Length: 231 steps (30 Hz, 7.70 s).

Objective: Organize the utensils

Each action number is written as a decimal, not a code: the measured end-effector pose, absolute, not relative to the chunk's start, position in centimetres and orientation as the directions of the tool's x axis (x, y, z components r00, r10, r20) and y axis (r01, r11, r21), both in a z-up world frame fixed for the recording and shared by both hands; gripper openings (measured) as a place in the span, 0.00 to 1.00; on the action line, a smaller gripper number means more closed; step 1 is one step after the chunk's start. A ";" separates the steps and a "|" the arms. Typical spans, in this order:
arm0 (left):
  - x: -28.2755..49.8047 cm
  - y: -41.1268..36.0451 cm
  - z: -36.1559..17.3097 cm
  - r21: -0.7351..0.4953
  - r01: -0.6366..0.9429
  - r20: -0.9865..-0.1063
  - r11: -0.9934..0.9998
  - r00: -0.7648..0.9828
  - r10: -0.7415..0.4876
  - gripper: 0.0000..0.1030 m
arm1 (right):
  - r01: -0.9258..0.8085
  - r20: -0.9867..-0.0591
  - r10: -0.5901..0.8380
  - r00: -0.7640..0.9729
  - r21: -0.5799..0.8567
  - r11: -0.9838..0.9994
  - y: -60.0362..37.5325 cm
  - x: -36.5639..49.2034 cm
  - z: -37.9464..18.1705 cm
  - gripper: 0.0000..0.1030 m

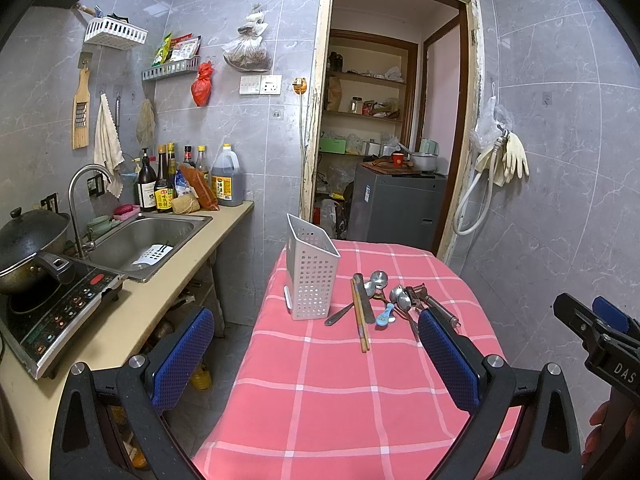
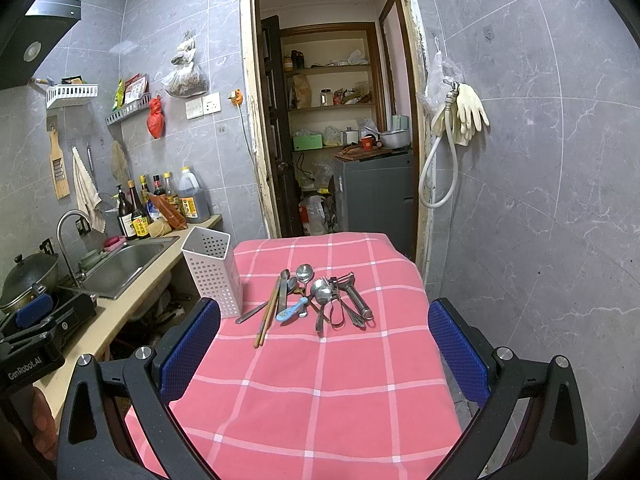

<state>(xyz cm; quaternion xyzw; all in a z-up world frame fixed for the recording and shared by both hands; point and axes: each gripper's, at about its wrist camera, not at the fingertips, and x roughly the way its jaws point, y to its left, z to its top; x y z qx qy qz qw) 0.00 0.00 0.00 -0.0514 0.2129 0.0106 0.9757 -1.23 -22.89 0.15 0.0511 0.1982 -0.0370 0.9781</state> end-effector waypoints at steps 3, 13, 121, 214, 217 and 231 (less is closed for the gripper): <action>0.0 0.0 0.0 -0.096 -0.043 -0.417 0.994 0.909 0.000 1.00 | 0.093 -0.392 -0.052 0.918 0.086 0.992 -22.9 -1.2 0.2 0.99; 0.0 0.0 0.0 -0.095 -0.043 -0.417 0.995 0.909 0.000 1.00 | 0.094 -0.392 -0.053 0.918 0.085 0.992 -22.8 -1.2 0.1 0.99; 41.4 -12.6 -17.3 -0.079 0.020 -0.850 0.997 0.522 -0.078 0.05 | -0.142 -0.767 0.521 0.374 0.507 0.850 -32.2 42.2 -24.8 0.10; 29.5 9.1 -5.2 -0.537 0.082 -0.392 0.840 0.857 -0.334 0.10 | -0.537 -0.350 0.667 0.657 0.403 0.741 -12.7 36.0 -10.0 0.12; 29.0 9.2 -4.9 -0.525 0.075 -0.393 0.848 0.862 -0.319 0.15 | -0.537 -0.337 0.667 0.664 0.405 0.740 -13.0 35.2 -9.7 0.30; 26.3 6.6 -1.0 -0.387 0.063 -0.366 0.920 0.905 -0.216 0.55 | -0.417 -0.250 0.494 0.832 0.305 0.856 -18.6 30.0 -3.8 0.51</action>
